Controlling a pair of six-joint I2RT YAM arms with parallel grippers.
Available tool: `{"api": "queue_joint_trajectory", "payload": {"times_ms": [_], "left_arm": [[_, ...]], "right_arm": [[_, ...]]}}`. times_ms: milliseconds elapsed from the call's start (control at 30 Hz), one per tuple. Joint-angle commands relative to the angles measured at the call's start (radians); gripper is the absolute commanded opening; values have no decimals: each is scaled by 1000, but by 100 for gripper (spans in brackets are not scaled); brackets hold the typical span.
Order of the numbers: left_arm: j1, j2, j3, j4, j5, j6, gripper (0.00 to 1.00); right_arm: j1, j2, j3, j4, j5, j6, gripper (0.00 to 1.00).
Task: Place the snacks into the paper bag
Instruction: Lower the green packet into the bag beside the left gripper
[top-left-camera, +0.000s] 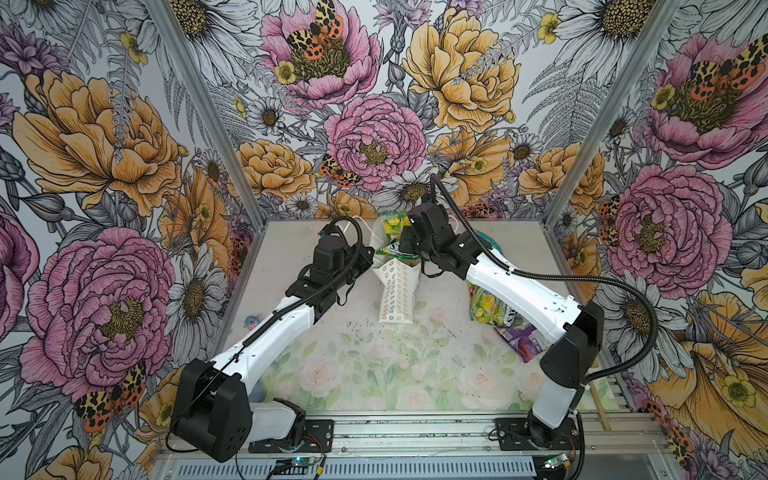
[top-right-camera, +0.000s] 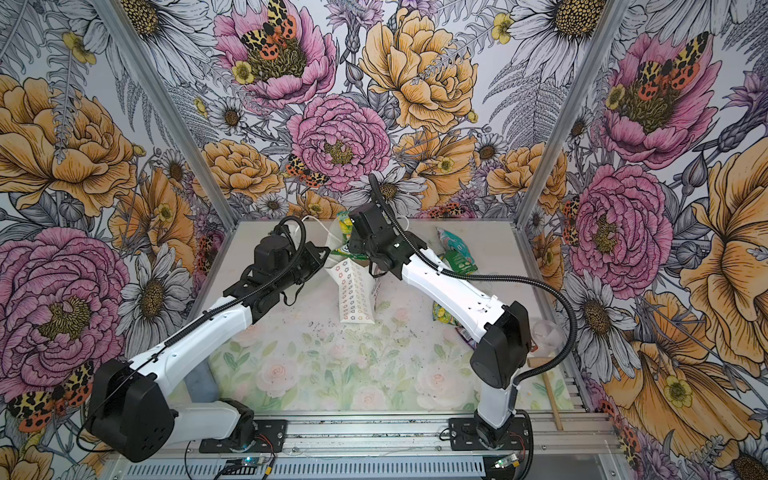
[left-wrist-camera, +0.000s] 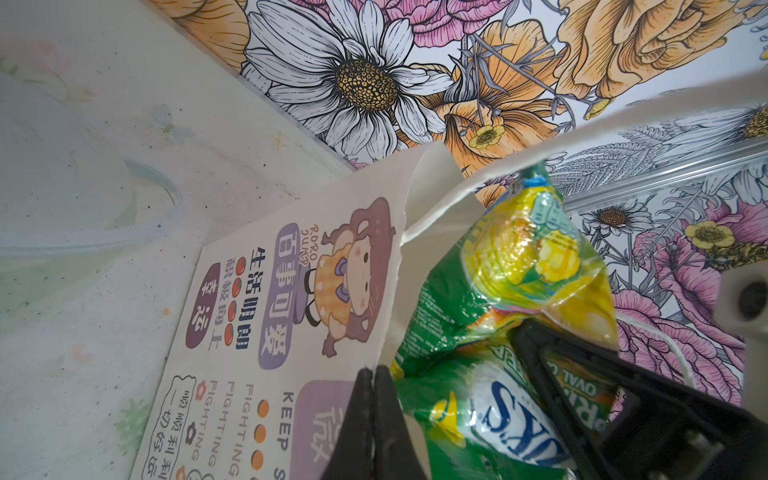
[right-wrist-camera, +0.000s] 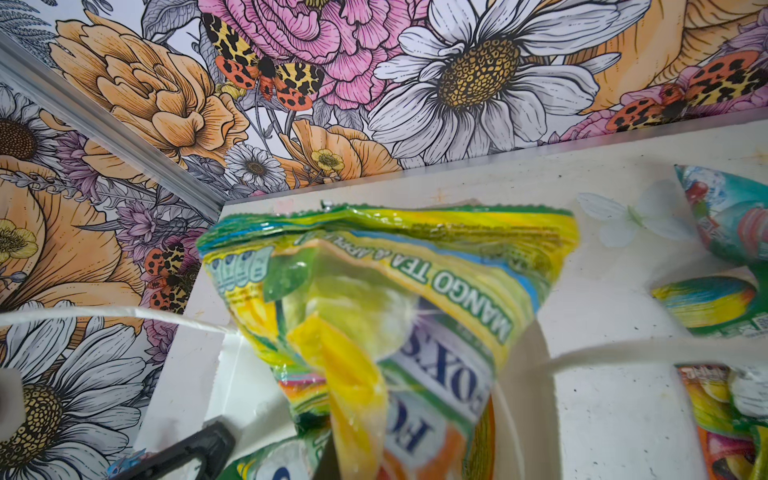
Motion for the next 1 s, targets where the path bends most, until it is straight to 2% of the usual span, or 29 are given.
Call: {"api": "queue_joint_trajectory", "payload": {"times_ms": [0,733,967], "left_arm": [[-3,-24,-18,8,17,-1,0],[2,-23,-13,11,24,1,0],[2,-21,-16,11,25,1,0]], "right_arm": [[-1,17,51,2,-4,18,0],[-14,56,77,-34,-39,37,0],[-18,62,82,-34,-57,41,9]]}}
